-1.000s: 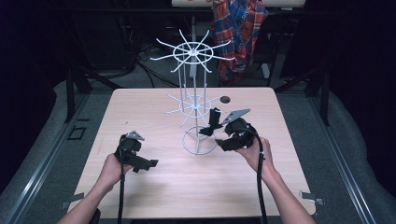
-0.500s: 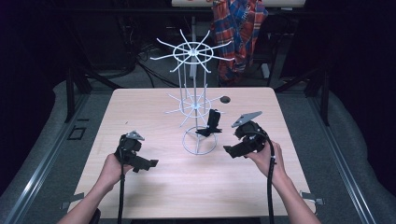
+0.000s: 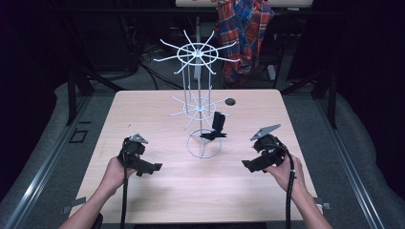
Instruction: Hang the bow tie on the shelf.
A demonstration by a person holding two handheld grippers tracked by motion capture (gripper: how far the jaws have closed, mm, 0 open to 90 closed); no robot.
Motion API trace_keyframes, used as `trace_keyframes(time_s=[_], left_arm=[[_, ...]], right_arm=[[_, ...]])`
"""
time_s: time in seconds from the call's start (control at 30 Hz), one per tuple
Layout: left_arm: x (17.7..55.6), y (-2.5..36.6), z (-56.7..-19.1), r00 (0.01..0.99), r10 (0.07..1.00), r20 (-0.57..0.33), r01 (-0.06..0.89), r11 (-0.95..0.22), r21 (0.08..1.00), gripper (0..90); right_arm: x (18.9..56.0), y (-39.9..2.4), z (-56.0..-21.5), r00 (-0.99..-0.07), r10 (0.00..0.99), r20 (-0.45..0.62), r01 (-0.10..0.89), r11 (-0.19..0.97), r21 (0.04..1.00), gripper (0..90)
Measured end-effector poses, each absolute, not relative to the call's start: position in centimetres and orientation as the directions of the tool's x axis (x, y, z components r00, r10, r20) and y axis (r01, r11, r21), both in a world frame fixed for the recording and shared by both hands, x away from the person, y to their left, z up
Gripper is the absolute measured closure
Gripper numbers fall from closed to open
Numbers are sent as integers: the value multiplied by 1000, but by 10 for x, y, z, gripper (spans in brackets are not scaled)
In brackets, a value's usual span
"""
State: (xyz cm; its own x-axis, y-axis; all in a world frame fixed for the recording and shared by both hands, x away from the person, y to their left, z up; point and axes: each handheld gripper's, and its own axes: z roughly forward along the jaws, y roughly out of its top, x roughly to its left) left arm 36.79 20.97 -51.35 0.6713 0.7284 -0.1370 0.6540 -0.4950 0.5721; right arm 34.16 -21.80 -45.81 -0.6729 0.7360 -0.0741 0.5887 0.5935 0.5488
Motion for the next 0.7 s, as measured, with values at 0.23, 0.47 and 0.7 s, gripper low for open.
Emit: trace_keyframes(time_s=[0.23,0.47,0.7], left_arm=[[368,210,-514,670,729,-137,655,-494,572,3],[369,209,-514,667,734,-126,656,-500,566,9],[369,208,-514,668,735,-115,655,-507,561,11]], right_arm=[[332,-237,-473,-647,760,-65,621,575,533,99],[330,-252,-490,-627,777,-52,668,571,478,78],[336,-250,-500,-639,768,-49,683,595,423,71]])
